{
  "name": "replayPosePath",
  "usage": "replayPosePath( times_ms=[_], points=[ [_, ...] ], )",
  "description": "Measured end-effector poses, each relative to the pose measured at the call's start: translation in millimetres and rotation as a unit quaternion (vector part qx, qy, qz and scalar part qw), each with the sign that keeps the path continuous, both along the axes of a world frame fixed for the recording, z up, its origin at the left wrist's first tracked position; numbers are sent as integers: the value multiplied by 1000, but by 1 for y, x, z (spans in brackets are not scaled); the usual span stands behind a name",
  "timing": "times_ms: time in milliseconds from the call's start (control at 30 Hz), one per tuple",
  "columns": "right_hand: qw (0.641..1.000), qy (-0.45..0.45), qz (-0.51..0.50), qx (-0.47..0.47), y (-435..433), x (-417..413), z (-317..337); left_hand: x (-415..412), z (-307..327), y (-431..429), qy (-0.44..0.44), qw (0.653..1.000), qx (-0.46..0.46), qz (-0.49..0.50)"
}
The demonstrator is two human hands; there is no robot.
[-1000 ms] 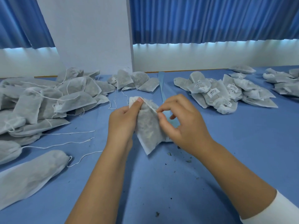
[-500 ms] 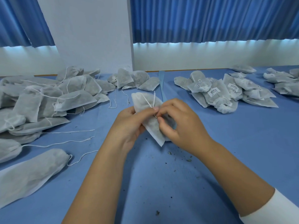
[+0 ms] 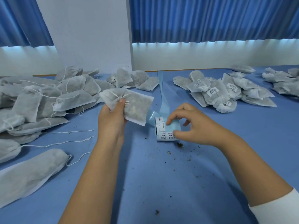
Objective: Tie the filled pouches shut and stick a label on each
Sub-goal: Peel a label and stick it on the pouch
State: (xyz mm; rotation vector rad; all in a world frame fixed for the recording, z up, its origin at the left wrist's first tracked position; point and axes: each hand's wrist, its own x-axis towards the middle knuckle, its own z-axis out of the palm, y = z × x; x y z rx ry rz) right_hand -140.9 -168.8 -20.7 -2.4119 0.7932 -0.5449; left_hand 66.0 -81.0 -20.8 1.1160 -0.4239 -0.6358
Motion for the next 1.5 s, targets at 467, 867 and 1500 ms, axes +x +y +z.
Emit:
replayPosePath(
  times_ms=[467,867,1500],
  points=[
    [999,-31,11,-41,-3,17,-28,-20,-8,-14,-109,987,81,-80],
    [994,-91,-15,-54,-4,19,-30,-19,-21,-25,-118,976,118,-137],
    [963,-68,-73,-250,10,19,-14,-10,-25,-32,-167,971,148,-83]
  ],
)
